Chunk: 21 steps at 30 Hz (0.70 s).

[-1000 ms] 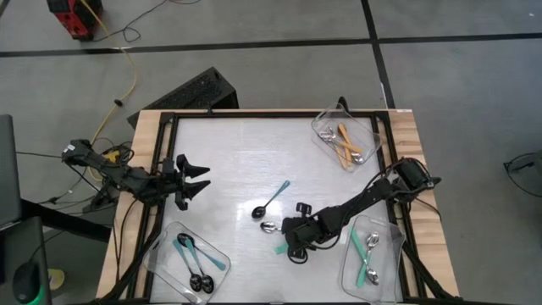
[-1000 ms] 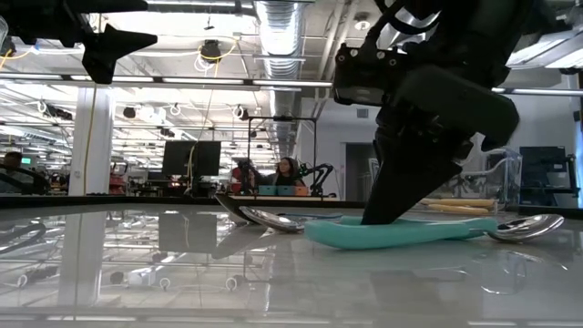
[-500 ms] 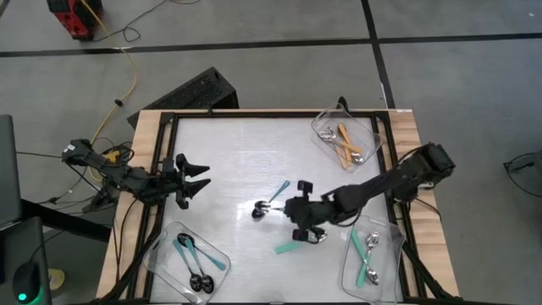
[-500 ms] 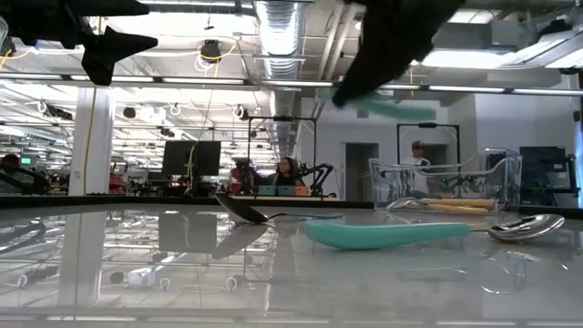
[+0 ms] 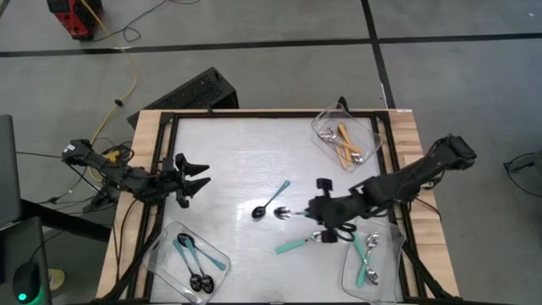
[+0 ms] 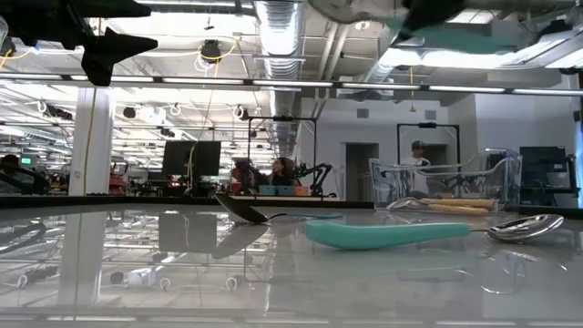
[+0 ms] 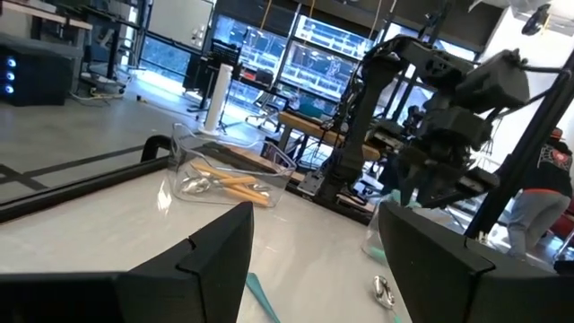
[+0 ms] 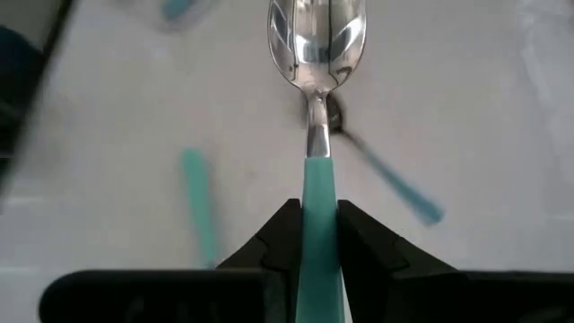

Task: Sort silverware by color (type)
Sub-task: Put the green spoon into the bottom right transparent bin

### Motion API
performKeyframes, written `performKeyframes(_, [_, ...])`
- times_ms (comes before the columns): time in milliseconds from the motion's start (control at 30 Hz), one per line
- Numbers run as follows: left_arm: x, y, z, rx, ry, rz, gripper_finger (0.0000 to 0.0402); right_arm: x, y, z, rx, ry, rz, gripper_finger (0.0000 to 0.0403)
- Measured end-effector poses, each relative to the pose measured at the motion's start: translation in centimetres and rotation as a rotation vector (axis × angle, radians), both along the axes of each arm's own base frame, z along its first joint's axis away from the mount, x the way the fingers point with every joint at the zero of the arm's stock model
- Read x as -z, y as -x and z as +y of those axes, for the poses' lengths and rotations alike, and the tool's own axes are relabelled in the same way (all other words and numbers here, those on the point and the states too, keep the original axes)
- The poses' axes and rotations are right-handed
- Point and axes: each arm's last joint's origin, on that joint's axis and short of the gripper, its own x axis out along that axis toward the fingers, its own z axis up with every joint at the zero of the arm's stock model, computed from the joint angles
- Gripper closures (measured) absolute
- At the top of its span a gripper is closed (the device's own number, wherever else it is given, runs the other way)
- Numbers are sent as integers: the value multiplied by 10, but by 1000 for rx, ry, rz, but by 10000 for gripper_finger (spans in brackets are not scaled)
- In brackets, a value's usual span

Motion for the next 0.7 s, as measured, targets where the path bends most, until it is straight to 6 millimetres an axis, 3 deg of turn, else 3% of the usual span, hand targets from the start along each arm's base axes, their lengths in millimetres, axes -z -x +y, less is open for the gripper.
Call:
performKeyframes(333, [0,0,0,1,12,-3,176,-15,61,21,109,-289,185,320])
performKeyframes(700, [0,0,0,0,16,-4,176,-23,122,37,590,-631,345,320])
